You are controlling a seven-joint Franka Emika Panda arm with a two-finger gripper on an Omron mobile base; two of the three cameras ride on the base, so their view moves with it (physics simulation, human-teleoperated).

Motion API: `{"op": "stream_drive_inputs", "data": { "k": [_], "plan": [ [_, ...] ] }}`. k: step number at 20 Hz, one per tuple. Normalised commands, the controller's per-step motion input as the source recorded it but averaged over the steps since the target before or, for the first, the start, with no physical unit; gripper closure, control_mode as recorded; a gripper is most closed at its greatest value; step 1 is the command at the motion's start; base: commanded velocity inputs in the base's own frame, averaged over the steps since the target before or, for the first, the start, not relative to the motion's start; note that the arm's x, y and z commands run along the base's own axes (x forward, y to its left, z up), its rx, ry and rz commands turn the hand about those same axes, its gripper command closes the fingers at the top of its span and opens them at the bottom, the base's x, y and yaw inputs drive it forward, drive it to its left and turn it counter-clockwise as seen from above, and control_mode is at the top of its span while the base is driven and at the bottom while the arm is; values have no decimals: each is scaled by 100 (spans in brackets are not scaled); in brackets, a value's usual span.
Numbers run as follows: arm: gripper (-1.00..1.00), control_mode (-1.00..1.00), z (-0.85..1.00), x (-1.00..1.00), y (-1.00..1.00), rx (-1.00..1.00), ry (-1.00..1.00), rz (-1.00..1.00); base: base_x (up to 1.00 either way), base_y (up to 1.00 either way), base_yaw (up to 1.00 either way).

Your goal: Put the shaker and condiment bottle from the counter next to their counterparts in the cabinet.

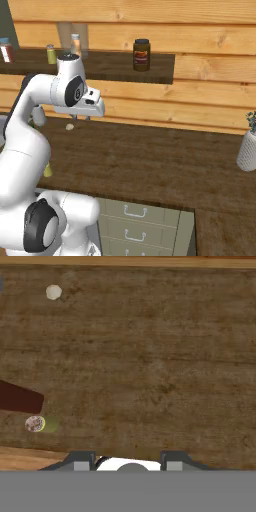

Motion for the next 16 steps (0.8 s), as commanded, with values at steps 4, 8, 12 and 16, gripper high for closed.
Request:
{"op": "stream_drive_inputs", "data": {
  "k": [4,8,12,16],
  "plan": [
    [-100,-100,-12,-40,26,-9,-13,11,0,0,0],
    [-100,-100,-8,-74,27,1,-21,29,0,0,0],
    [-100,-100,-4,-66,2,10,-17,45,0,0,0],
    [-100,-100,-5,-23,1,5,-5,49,0,0,0]
  ]
}}
